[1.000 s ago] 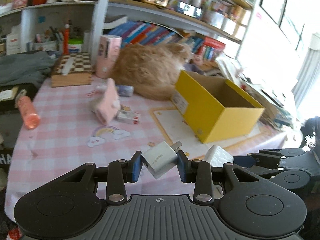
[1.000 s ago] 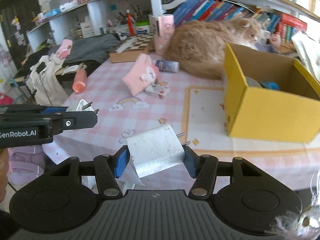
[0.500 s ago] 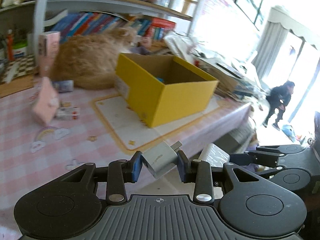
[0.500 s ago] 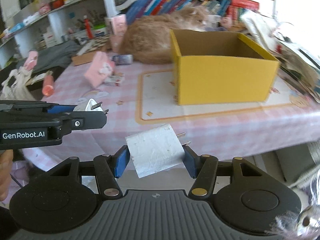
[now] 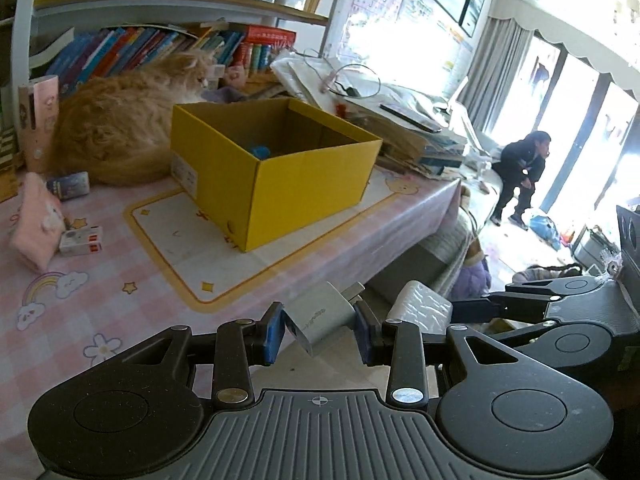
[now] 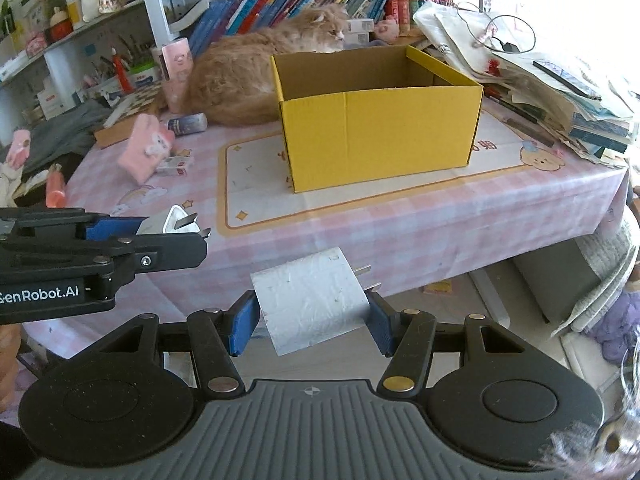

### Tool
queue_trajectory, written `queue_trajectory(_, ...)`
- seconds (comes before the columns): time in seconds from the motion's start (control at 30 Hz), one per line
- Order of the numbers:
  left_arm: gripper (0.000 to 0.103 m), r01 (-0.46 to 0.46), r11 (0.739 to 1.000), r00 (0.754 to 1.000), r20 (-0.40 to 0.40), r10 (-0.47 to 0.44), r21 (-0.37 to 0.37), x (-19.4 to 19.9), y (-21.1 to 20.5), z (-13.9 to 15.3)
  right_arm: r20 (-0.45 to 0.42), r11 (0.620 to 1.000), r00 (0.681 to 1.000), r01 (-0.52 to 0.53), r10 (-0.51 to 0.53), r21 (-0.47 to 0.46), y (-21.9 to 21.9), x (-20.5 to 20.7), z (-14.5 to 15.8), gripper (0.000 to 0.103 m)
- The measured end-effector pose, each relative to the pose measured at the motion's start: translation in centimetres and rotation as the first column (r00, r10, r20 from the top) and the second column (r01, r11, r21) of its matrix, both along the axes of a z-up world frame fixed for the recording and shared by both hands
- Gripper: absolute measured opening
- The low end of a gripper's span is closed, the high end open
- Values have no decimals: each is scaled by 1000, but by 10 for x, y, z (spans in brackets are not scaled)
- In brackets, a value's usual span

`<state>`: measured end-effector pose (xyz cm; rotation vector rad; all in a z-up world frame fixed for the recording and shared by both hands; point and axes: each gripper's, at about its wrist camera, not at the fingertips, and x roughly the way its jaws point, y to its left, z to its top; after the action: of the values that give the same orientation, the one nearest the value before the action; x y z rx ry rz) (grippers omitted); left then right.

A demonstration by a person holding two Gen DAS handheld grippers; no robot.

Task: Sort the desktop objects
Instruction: 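Lift and carry both white chargers toward the yellow box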

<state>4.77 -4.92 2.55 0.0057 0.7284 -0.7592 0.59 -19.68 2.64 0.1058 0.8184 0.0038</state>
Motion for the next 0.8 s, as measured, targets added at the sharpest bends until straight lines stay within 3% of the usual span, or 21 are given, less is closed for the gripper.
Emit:
queue_trajectory(0.33, 35, 45, 999, 999, -19, -46, -15, 3, -13, -2, -19, 999, 999, 43, -43, -24, -9, -6, 0, 55)
queue_trajectory(0.8, 35, 2, 1000, 1000, -21, -2, -11, 14, -21, -2, -30, 1000, 999, 14, -14, -11, -19, 8, -1, 55)
